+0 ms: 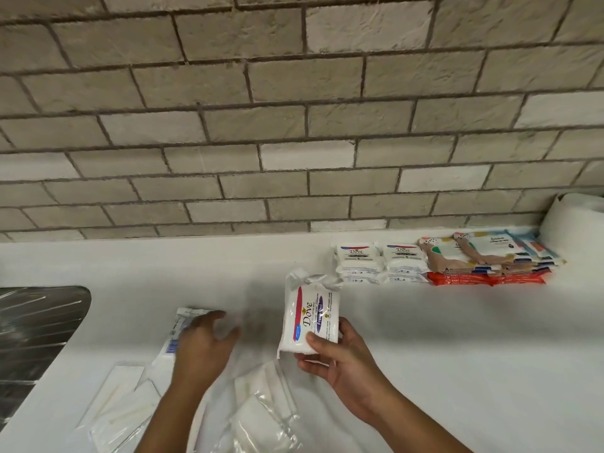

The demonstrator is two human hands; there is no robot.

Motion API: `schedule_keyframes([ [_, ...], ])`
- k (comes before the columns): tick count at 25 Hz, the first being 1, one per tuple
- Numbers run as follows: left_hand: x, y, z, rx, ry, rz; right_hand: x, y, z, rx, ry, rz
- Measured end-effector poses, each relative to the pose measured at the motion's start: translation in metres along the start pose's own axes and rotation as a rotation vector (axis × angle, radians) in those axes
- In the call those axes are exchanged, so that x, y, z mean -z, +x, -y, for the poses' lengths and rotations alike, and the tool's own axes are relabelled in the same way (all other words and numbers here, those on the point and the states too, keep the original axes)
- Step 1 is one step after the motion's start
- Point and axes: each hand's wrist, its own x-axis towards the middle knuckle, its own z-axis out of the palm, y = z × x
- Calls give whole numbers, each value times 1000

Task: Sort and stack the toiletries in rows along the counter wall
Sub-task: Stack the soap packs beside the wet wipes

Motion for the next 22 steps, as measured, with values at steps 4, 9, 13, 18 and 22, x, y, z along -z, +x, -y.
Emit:
schedule_keyframes([
  [4,3,25,48,255,440,46,5,3,1,13,-24,-28],
  [9,1,34,74,284,267,37,11,5,2,0,-15,-42],
  [13,2,29,61,282,-51,16,15,8,3,2,11,-55],
  [18,-1,7,11,451,-1304,255,22,15,6,23,72,-78],
  [22,-15,-10,-7,498,-1792,596,27,19,6,64,55,-133],
])
